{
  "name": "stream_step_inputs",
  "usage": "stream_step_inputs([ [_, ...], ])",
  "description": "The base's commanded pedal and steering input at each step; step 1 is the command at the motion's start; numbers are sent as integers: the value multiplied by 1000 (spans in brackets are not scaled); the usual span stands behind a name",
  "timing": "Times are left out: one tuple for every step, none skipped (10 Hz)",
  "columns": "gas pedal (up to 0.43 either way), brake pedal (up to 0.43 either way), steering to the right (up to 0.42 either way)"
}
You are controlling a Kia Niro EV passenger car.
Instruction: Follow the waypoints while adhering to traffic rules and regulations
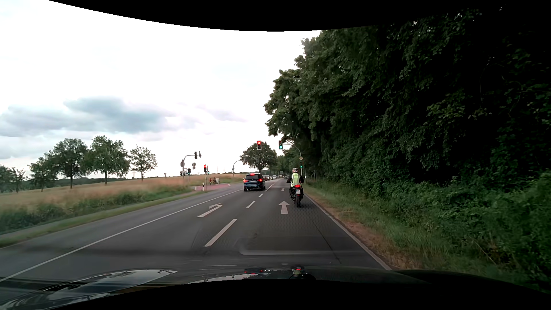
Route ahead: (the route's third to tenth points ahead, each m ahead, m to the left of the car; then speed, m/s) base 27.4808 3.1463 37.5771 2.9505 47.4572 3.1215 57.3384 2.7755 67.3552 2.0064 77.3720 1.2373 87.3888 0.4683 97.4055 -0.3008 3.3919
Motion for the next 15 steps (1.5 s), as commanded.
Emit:
stream_step_inputs([
  [0,0,0],
  [0,0,0],
  [0,0,0],
  [0,0,0],
  [0,0,0],
  [0,0,0],
  [0,0,-3],
  [0,0,-3],
  [0,0,-3],
  [0,0,-3],
  [0,0,-2],
  [0,0,-2],
  [0,0,0],
  [0,0,-1],
  [0,0,0],
])
